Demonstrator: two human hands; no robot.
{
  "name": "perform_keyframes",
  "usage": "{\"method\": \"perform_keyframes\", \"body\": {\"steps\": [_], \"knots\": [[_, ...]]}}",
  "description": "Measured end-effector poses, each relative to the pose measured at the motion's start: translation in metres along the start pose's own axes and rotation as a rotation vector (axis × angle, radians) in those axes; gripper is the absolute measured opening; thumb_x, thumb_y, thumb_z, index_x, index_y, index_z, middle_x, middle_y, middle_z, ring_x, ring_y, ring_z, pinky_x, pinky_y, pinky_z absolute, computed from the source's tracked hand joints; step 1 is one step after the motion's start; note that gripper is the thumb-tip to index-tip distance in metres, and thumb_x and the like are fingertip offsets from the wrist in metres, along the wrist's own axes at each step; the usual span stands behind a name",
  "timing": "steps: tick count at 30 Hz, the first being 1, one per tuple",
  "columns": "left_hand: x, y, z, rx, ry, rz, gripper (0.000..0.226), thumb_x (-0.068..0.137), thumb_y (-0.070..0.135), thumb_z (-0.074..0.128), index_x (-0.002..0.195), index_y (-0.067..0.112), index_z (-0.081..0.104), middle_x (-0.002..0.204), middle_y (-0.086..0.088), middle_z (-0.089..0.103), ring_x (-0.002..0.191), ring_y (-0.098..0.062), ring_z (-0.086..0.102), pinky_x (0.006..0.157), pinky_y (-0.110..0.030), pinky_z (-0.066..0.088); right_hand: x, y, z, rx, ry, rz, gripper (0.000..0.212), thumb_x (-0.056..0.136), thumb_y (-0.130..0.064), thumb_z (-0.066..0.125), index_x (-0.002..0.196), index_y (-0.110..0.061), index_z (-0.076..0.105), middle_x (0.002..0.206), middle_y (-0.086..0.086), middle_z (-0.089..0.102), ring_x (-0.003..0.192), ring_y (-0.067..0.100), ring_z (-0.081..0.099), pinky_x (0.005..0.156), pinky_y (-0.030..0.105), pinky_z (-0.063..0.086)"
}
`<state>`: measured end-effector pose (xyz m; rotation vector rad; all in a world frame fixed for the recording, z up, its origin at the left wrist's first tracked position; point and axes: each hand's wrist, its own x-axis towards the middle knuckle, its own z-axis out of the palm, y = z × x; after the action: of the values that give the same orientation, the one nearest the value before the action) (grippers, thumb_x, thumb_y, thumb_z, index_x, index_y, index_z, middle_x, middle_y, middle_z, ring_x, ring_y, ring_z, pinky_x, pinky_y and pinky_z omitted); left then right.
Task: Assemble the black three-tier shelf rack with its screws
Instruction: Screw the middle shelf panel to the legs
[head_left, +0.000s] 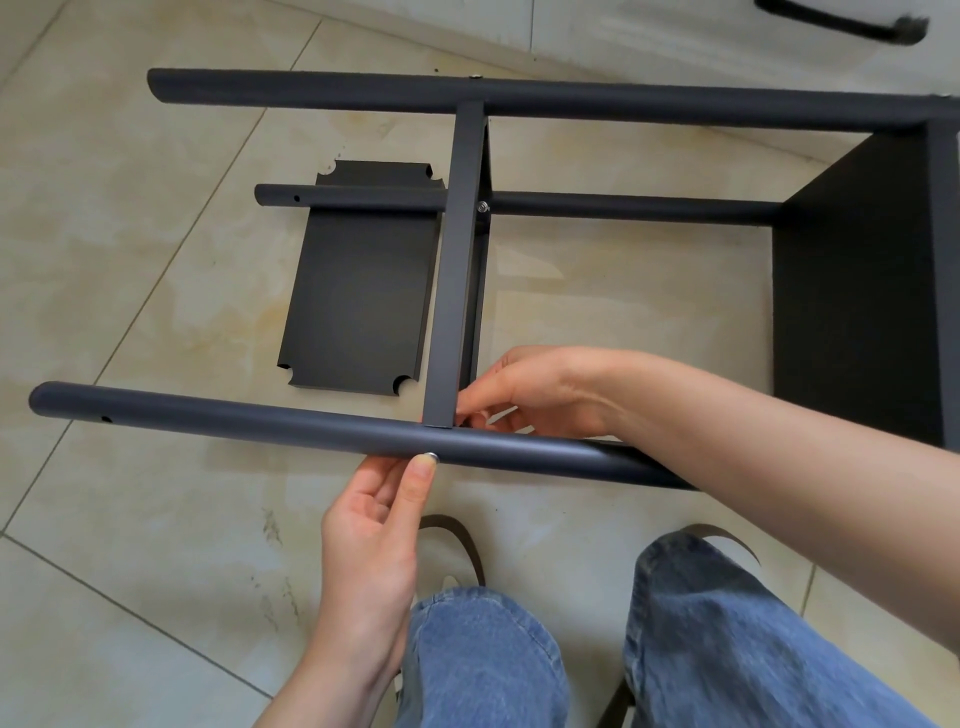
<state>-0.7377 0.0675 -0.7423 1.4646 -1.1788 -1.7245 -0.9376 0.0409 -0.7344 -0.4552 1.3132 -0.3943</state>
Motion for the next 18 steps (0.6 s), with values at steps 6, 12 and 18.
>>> {"method": "perform_keyframes", "body": {"steps": [6,12,18], "knots": [[0.0001,0.0010,0.0013,0.019,0.000,0.006,0.047,0.069,0.049,0.072,0.108,0.023,0.072,0.109,0.008,0.077,0.106,-0.003,0.070,0.100,-0.031,0.051,-0.0038,0.0040,-0.0040,0.079,-0.103,-0.016,0.017,0.096,-0.019,0.061,0.082,-0.011,0.063,0.106,0.010,0.058,0.091,0.021,0.055,0.083,0.034,0.050],[-0.0011,0.0013,0.0012,0.023,-0.007,0.005,0.036,0.071,0.047,0.071,0.102,0.029,0.077,0.109,0.009,0.077,0.106,-0.003,0.070,0.098,-0.032,0.046,-0.0029,0.0024,-0.0025,0.052,-0.057,-0.004,0.019,0.094,-0.020,0.063,0.077,-0.011,0.062,0.100,0.009,0.058,0.087,0.020,0.054,0.081,0.032,0.048],[-0.0019,0.0026,0.0011,0.031,-0.021,-0.002,0.030,0.073,0.047,0.071,0.101,0.040,0.078,0.112,0.009,0.076,0.109,-0.003,0.069,0.101,-0.035,0.045,-0.0035,-0.0001,0.0008,0.063,-0.021,-0.015,0.029,0.097,-0.016,0.059,0.068,-0.011,0.062,0.078,0.005,0.056,0.075,0.016,0.055,0.071,0.027,0.049]]}}
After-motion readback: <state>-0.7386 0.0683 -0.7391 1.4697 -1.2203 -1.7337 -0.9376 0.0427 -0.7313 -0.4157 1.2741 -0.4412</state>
